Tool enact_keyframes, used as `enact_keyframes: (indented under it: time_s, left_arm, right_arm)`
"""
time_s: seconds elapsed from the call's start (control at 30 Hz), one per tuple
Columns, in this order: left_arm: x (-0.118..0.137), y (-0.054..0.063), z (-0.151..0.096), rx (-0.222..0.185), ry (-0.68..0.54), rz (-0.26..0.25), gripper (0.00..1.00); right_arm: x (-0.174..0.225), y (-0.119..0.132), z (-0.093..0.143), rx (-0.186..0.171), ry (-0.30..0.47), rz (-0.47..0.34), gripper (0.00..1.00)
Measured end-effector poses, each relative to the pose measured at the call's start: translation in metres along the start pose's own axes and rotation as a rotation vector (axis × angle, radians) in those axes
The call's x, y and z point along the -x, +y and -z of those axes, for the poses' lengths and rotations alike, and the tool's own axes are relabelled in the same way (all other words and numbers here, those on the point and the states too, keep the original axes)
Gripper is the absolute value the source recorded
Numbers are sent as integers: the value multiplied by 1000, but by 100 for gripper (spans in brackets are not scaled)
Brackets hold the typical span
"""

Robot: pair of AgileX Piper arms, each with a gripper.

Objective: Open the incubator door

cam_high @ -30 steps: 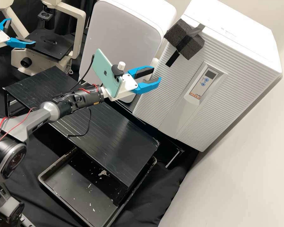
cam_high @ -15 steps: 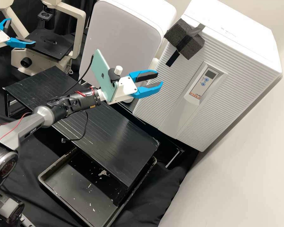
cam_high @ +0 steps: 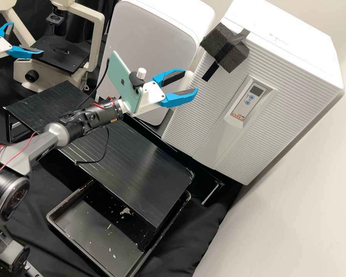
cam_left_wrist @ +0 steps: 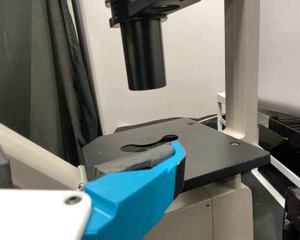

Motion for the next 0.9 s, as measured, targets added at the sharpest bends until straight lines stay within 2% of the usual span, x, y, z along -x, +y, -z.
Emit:
enact_keyframes:
  time_s: [0.17,0.47,0.5,0.9]
  left_arm:
    - [0,0,0,0,0,0,100]
    - [0,0,0,0,0,0,100]
    - [0,0,0,0,0,0,100]
    - [0,0,0,0,0,0,100]
  right_arm:
    - [-6,-12,-1,15,-7,25,100]
    - [-14,-15,-7,45,-26,19,100]
    - [-15,-14,-8,44,-30,20,0]
    - [-17,-20,-14,46,-55,28,0]
